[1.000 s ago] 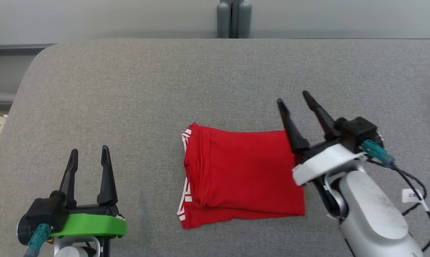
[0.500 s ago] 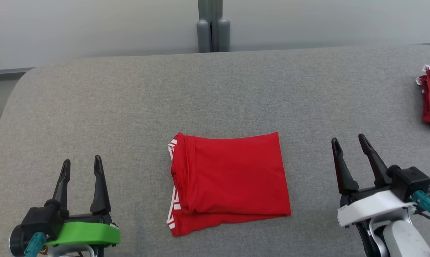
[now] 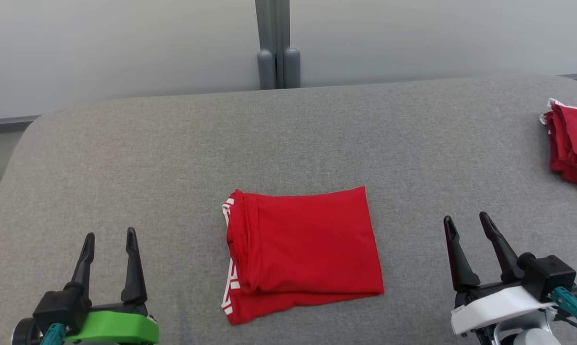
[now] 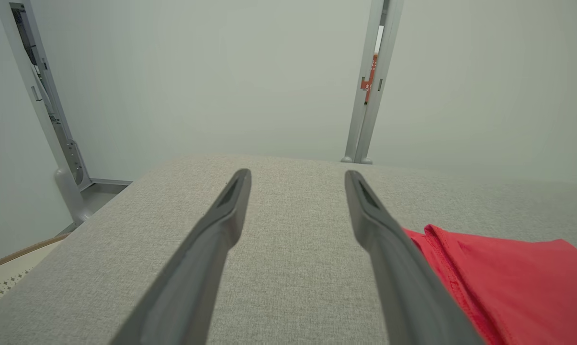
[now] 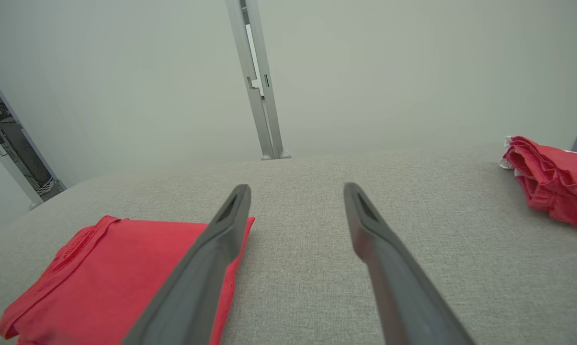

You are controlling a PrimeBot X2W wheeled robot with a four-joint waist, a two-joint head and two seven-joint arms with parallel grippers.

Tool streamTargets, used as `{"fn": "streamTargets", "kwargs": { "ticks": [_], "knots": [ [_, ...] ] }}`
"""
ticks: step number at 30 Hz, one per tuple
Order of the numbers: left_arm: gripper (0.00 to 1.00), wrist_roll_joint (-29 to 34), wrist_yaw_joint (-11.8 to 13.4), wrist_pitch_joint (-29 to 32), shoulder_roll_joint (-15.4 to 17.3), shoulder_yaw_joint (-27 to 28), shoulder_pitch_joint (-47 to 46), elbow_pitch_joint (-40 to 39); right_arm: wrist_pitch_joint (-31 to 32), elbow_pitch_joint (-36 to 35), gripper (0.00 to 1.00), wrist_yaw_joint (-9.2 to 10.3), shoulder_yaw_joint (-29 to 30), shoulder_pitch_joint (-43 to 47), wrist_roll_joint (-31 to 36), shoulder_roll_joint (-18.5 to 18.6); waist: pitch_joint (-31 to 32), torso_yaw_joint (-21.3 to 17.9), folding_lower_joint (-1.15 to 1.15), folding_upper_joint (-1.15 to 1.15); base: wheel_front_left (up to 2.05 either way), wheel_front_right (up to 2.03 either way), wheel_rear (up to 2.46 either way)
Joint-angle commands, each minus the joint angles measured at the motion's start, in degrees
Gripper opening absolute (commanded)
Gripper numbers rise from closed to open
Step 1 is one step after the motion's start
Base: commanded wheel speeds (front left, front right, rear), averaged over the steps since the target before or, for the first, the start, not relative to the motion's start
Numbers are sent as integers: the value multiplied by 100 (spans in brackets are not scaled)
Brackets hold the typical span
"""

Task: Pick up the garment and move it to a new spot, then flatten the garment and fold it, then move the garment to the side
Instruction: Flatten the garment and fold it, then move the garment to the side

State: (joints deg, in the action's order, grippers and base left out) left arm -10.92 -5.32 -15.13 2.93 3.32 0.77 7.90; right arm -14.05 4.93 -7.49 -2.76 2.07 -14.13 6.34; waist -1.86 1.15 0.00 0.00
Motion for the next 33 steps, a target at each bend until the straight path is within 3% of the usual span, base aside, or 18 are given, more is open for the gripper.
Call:
{"fn": "streamTargets", "kwargs": {
  "ticks": [1,33],
  "knots": [
    [100,31,-20,2,44,13,103,35,47,-56,100,2,17,56,49,4,34,13,0,0,0,0,0],
    [100,-19,79,111,246,-84,222,-159,618,-527,100,2,260,318,236,-173,156,105,0,0,0,0,0]
  ]
}}
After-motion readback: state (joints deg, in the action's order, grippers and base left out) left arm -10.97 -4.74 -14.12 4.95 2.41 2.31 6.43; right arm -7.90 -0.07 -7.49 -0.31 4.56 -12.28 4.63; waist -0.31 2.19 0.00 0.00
